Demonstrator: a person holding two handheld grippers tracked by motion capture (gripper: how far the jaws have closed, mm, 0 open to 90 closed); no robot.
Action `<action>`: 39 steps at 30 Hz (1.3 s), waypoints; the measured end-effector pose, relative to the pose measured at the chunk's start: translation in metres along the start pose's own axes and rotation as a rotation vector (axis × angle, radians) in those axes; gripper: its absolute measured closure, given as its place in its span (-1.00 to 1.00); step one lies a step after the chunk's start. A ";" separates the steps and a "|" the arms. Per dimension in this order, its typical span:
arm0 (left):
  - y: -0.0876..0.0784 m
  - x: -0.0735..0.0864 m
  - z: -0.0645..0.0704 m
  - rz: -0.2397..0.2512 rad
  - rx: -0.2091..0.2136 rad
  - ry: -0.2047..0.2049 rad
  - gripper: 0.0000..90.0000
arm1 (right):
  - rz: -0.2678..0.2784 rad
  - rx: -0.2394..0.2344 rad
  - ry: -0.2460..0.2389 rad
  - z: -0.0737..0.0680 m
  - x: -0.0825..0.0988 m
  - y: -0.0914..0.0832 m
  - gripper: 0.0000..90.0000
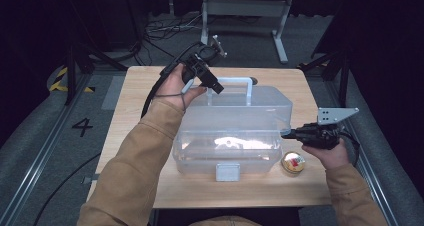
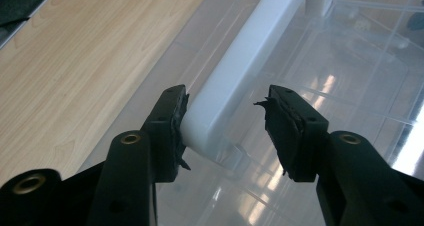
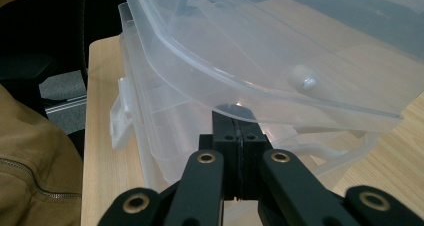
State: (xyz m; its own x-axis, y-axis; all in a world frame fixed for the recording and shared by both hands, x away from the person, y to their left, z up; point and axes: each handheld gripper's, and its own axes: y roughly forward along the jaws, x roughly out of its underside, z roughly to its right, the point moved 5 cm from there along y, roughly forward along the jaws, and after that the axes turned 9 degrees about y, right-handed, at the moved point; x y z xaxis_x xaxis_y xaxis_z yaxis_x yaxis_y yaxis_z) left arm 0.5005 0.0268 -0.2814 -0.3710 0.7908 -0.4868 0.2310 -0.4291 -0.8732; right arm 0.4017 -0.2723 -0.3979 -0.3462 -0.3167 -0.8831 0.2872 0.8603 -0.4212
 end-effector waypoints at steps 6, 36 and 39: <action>-0.019 0.003 0.003 0.035 -0.052 -0.013 0.13 | -0.003 0.003 -0.004 0.000 -0.004 0.000 1.00; -0.086 0.060 0.057 0.243 -0.059 0.003 0.89 | 0.136 0.076 0.090 0.008 -0.040 0.000 1.00; -0.085 0.070 0.064 0.263 -0.061 -0.009 0.89 | 0.156 0.084 0.099 0.009 -0.043 0.000 1.00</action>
State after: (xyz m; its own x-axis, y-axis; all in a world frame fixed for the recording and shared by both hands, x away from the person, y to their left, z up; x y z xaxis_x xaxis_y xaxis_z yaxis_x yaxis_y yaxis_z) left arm 0.3974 0.0911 -0.2425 -0.2990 0.6515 -0.6973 0.3740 -0.5922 -0.7137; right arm 0.4248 -0.2626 -0.3622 -0.3766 -0.1377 -0.9161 0.4164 0.8582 -0.3002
